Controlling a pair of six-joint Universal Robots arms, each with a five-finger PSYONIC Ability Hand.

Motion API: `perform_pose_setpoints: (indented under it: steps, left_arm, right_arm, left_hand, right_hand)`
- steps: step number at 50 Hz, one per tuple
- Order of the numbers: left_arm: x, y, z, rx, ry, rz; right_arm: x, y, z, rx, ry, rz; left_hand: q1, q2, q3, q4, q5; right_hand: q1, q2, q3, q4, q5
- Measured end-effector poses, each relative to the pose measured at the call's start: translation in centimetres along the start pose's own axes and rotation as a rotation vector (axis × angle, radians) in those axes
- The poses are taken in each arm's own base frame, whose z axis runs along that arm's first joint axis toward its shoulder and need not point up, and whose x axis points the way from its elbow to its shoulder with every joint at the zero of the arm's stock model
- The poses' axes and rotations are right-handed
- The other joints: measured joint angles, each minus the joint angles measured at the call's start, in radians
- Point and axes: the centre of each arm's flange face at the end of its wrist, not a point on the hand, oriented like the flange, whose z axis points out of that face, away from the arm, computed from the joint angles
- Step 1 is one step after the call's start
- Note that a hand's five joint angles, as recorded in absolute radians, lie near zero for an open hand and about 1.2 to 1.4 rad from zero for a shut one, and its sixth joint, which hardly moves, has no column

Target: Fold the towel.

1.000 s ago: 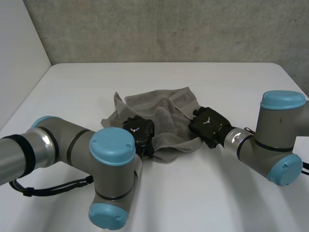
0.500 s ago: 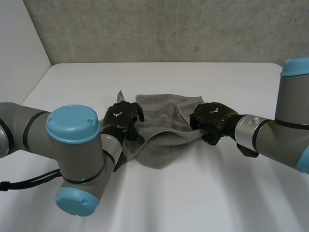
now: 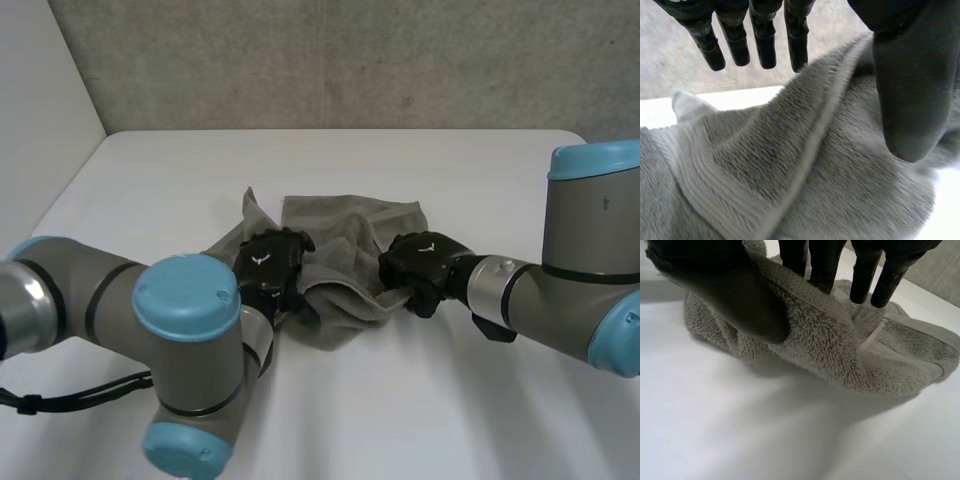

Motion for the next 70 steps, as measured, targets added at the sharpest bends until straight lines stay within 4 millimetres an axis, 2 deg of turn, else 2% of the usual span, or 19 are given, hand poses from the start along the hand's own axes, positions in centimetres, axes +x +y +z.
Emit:
perform_pose_setpoints:
  steps: [7,13,16,19,23,28,31,35,36,39,41,45,47,49,54,57,64,66,70]
  left_arm:
    - [-0.4,0.4,1.7,0.081,-0.084,0.023]
    - [-1.0,1.0,2.3,0.076,-0.118,0.073]
    - [-1.5,0.9,2.3,0.068,-0.13,0.083]
    - [-2.3,0.4,2.2,0.059,-0.143,0.087]
    - [-3.3,-1.1,2.0,0.048,-0.122,0.084]
    - [-3.8,-3.4,2.8,0.062,-0.041,0.074]
    - [-3.9,-5.3,3.8,0.096,0.01,0.082]
    - [-3.7,-9.8,5.5,0.214,0.074,0.133]
    - [-3.6,-11.7,5.9,0.268,0.09,0.158]
    - [-3.2,-15.5,6.1,0.379,0.113,0.2]
    - [-2.9,-19.1,5.4,0.484,0.133,0.234]
    - [-2.4,-23.9,3.0,0.622,0.169,0.28]
    - [-2.3,-24.9,2.0,0.649,0.182,0.295]
    - [-2.6,-25.1,1.1,0.651,0.2,0.315]
    - [-3.9,-22.5,0.5,0.565,0.216,0.363]
    - [-4.8,-19.1,0.6,0.465,0.216,0.415]
    - [-6.1,-10.5,-0.2,0.222,0.22,0.58]
    - [-6.2,-7.6,-0.8,0.143,0.235,0.625]
    - [-6.0,-3.4,-1.8,0.023,0.275,0.665]
  right_arm:
    - [-0.4,0.1,-0.1,-0.008,-0.007,0.002]
    - [-0.2,0.0,-0.4,-0.007,-0.001,0.0]
    - [0.0,-0.1,-0.5,-0.008,0.005,-0.002]
    - [0.3,-0.1,-0.5,-0.011,0.013,-0.01]
    - [0.9,-0.4,-0.6,-0.017,0.031,-0.058]
    - [1.7,-1.9,-0.1,0.038,0.063,-0.141]
    - [2.7,-4.1,0.6,0.133,0.114,-0.195]
    - [4.9,-9.9,0.8,0.4,0.273,-0.273]
    - [5.8,-12.9,0.0,0.54,0.357,-0.294]
    - [6.9,-17.6,-2.5,0.768,0.48,-0.31]
    - [7.2,-20.8,-5.3,0.931,0.549,-0.318]
    - [6.7,-22.9,-8.7,1.054,0.56,-0.331]
    - [6.2,-22.4,-8.9,1.03,0.528,-0.332]
    - [5.5,-20.6,-8.3,0.945,0.472,-0.322]
    - [4.4,-14.9,-6.1,0.679,0.377,-0.302]
    - [3.9,-9.8,-4.9,0.471,0.337,-0.304]
    - [2.0,-1.3,-3.8,0.195,0.265,-0.314]
    - [1.3,0.7,-3.7,0.147,0.245,-0.308]
    - [0.5,2.7,-3.6,0.11,0.228,-0.3]
  left_hand:
    - [0.038,0.062,0.0,0.0,0.095]
    - [0.541,0.586,0.0,0.0,0.595]
    - [0.614,0.658,0.0,0.0,0.661]
    - [0.645,0.689,0.0,0.0,0.682]
    - [0.898,0.952,0.0,0.0,0.989]
    - [0.898,0.953,0.0,0.0,0.992]
    - [0.899,0.953,0.0,0.0,0.995]
    - [0.899,0.953,0.0,0.0,0.996]
    - [0.899,0.953,0.0,0.0,0.996]
    - [0.899,0.959,0.0,0.0,0.997]
    - [0.899,0.973,0.0,0.0,1.0]
    - [0.899,0.994,0.0,0.0,1.016]
    - [0.899,0.999,0.0,0.0,1.025]
    - [0.899,1.003,0.0,0.0,1.029]
    - [0.899,1.003,0.0,0.0,1.029]
    - [0.899,1.004,0.0,0.0,1.03]
    - [0.899,1.004,0.0,0.0,1.03]
    - [0.899,1.004,0.0,0.0,1.031]
    - [0.898,1.004,0.0,0.0,1.043]
  right_hand:
    - [0.0,0.0,0.0,0.0,0.0]
    - [0.0,0.0,0.0,0.0,0.0]
    - [0.0,0.0,0.0,0.0,0.0]
    - [0.0,0.0,0.0,0.0,0.0]
    - [0.0,0.0,0.0,0.0,0.004]
    - [0.0,0.0,0.0,0.0,0.005]
    - [0.0,0.005,0.0,0.0,0.005]
    - [0.0,0.005,0.0,0.0,0.005]
    - [0.0,0.005,0.0,0.0,0.005]
    - [0.0,0.005,0.0,0.0,0.005]
    - [0.0,0.005,0.0,0.0,0.005]
    - [0.001,0.02,0.0,0.0,0.005]
    - [0.001,0.022,0.0,0.0,0.006]
    - [0.001,0.025,0.0,0.0,0.007]
    - [0.001,0.025,0.0,0.0,0.007]
    - [0.001,0.025,0.0,0.0,0.007]
    - [0.001,0.025,0.0,0.0,0.017]
    - [0.001,0.025,0.0,0.0,0.019]
    - [0.0,0.022,0.0,0.0,0.012]
